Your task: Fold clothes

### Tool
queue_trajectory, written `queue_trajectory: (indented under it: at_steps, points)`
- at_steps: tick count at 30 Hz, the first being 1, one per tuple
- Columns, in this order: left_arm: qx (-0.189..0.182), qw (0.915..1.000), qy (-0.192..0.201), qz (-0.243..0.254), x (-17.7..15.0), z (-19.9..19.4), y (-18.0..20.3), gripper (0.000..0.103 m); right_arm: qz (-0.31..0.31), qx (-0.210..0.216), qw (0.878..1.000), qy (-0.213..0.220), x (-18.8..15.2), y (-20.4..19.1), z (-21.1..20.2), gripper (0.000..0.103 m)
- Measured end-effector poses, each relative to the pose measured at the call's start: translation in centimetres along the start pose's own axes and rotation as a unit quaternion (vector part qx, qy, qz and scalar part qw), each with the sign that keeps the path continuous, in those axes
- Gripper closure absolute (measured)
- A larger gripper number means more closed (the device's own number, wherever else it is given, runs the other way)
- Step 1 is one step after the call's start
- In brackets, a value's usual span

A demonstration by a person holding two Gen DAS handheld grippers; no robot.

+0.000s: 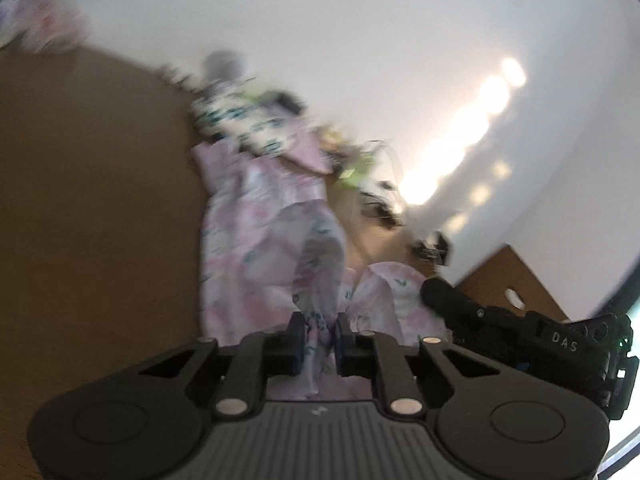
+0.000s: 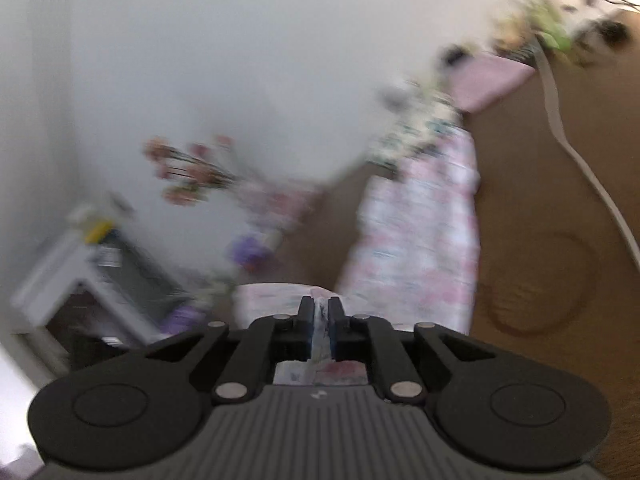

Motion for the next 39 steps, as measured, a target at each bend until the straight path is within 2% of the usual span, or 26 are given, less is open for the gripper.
queue_trajectory:
  at_steps: [1,2,4,6,8,12,15,16,17,18,19,22,23,27,28,29,30,32,34,37,39]
  points:
    - [0.005,1.0,-0.007,-0.005,-0.2,0.5,-0.2,0.078,-0.004,-0.018,1.0,-0.004,-0.2,0.0,0.2,0.082]
    - [0.01,0.9999,-0.012,-0.007,-0.4,0.9,-0.4,0.071,-0.011,-0.03,0.999,-0.004,-0.3,-0.1,0.1,0.055]
    - [0.015,0.9997,-0.019,0.003,-1.0,1.4,-0.4,0.069,-0.032,-0.035,0.999,0.007,-0.1,-1.1,-1.5,0.03]
    - [0.024,0.9994,-0.019,0.016,-1.2,1.7,-0.2,0.068,-0.064,-0.031,0.997,0.02,0.1,-2.0,-3.7,0.026]
    - [0.027,0.9992,-0.015,0.027,-1.4,1.7,0.0,0.068,-0.1,-0.043,0.994,0.02,-0.2,-2.8,-5.6,0.016]
    - [0.025,0.999,-0.008,0.035,-1.5,1.7,0.0,0.067,-0.155,-0.048,0.986,-0.024,-1.6,-4.0,-6.3,0.016]
    - [0.023,0.999,-0.006,0.039,-1.6,1.6,0.1,0.067,-0.149,-0.066,0.985,-0.06,-2.2,-3.4,-3.7,0.018]
    - [0.023,0.9989,-0.006,0.04,-1.6,1.6,0.1,0.067,-0.135,-0.068,0.986,-0.064,-2.2,-2.9,-2.9,0.028]
    - [0.023,0.9989,-0.006,0.041,-1.6,1.6,0.1,0.067,-0.11,-0.057,0.99,-0.061,-2.0,-2.3,-2.5,0.065]
    - [0.023,0.9988,-0.006,0.042,-1.6,1.6,0.2,0.067,-0.085,-0.046,0.994,-0.058,-1.8,-1.7,-2.0,0.089]
    - [0.022,0.9988,-0.007,0.044,-1.6,1.7,0.2,0.067,-0.06,-0.034,0.996,-0.055,-1.6,-1.1,-1.5,0.099]
    - [0.018,0.9987,-0.007,0.047,-1.7,1.6,0.2,0.067,0.016,0.0,0.999,-0.046,-1.1,0.7,-0.2,0.099]
    - [0.017,0.9987,-0.006,0.047,-1.8,1.6,0.2,0.067,0.023,-0.005,0.999,-0.045,-1.0,1.0,0.2,0.099]
    - [0.009,0.9988,-0.004,0.047,-1.8,1.6,0.1,0.066,-0.055,-0.091,0.993,-0.053,-1.9,-0.1,0.7,0.098]
    - [0.004,0.9989,-0.007,0.046,-1.7,1.5,0.1,0.059,-0.08,-0.105,0.99,-0.057,-2.2,-0.7,0.8,0.097]
    - [-0.002,0.9989,-0.007,0.047,-1.5,1.3,0.0,0.047,-0.098,-0.115,0.987,-0.062,-2.5,-1.1,1.0,0.096]
    - [-0.008,0.9987,-0.002,0.051,-1.1,0.7,0.0,0.042,-0.112,-0.123,0.984,-0.066,-2.9,-1.4,1.1,0.096]
    - [-0.019,0.9974,0.03,0.063,-0.4,-1.0,0.0,0.017,-0.128,-0.132,0.981,-0.067,-3.1,-1.7,1.3,0.096]
    - [-0.031,0.995,0.063,0.072,0.3,-2.3,0.0,0.006,-0.139,-0.137,0.978,-0.067,-3.2,-1.9,1.5,0.096]
    - [-0.054,0.9955,0.049,0.061,1.4,-1.7,0.2,0.005,-0.152,-0.144,0.976,-0.067,-3.3,-2.2,1.8,0.096]
    - [-0.041,0.9959,0.035,0.073,1.6,0.1,1.1,0.005,-0.158,-0.146,0.974,-0.066,-3.3,-2.3,2.0,0.095]
Point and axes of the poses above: each gripper's, at about its wrist camera, not at the fingertips, and z roughly the way its jaws point, y to its right, x to its top, the point moved 2 cm from there along z, roughly the way its jaws point, and after that the axes turned 5 degrees about x, right-handed, at the moved point
